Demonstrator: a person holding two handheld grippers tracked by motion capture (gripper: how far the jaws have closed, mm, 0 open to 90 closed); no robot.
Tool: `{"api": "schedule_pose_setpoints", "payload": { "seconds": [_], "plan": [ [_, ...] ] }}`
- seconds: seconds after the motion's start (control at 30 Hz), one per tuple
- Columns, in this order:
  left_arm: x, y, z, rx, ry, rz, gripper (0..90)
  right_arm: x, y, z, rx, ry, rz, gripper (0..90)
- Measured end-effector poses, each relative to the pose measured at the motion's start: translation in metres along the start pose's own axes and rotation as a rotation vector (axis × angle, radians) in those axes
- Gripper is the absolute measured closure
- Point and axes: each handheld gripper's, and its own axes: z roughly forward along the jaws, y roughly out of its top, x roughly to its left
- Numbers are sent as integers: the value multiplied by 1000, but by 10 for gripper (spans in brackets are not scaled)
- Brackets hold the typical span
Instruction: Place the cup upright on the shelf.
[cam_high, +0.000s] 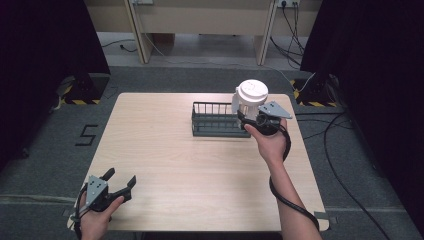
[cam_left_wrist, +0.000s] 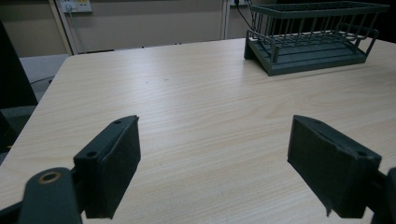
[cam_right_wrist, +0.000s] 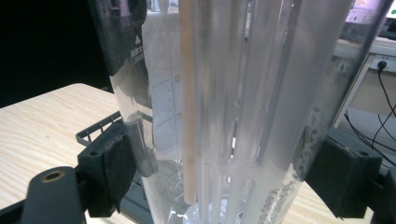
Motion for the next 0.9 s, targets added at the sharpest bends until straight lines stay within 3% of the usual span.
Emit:
{"api": "schedule_pose_setpoints", "payload": {
  "seconds": [0.9],
  "plan": [
    [1,0,0,1,1,-6,167,5,11,20,-1,11,4,186]
  ]
}}
